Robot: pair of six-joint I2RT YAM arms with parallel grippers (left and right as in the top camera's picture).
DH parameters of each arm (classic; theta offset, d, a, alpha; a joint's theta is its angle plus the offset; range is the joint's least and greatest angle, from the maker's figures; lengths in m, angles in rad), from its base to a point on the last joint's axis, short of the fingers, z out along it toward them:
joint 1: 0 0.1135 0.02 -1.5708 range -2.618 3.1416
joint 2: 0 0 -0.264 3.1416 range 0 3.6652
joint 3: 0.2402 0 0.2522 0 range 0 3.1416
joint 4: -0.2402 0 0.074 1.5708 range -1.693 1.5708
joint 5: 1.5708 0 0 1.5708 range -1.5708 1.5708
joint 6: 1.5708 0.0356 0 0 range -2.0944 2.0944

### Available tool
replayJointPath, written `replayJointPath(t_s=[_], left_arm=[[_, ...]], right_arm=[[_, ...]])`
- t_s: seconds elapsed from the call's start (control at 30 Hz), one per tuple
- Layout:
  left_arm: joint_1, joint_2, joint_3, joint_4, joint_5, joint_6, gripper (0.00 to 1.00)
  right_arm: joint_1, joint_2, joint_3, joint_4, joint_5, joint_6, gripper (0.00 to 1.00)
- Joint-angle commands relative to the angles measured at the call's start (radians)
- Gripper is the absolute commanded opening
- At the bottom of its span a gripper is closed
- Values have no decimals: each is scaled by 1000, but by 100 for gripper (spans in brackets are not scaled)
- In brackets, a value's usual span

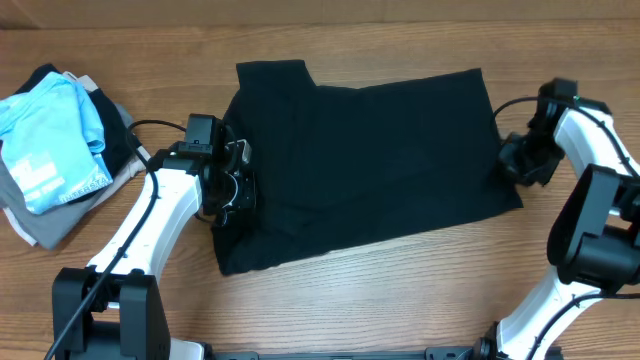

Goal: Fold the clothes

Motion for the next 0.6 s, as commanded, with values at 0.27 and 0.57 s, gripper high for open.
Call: replayJointPath(t_s=[0.27, 0.57], left_arm=[[-7, 8, -127, 27, 14, 16, 34], [5, 8, -127, 10, -19, 16, 34]], right_arm=[[3, 17, -95, -156, -28, -5, 21], [3, 17, -92, -254, 86, 50, 21]])
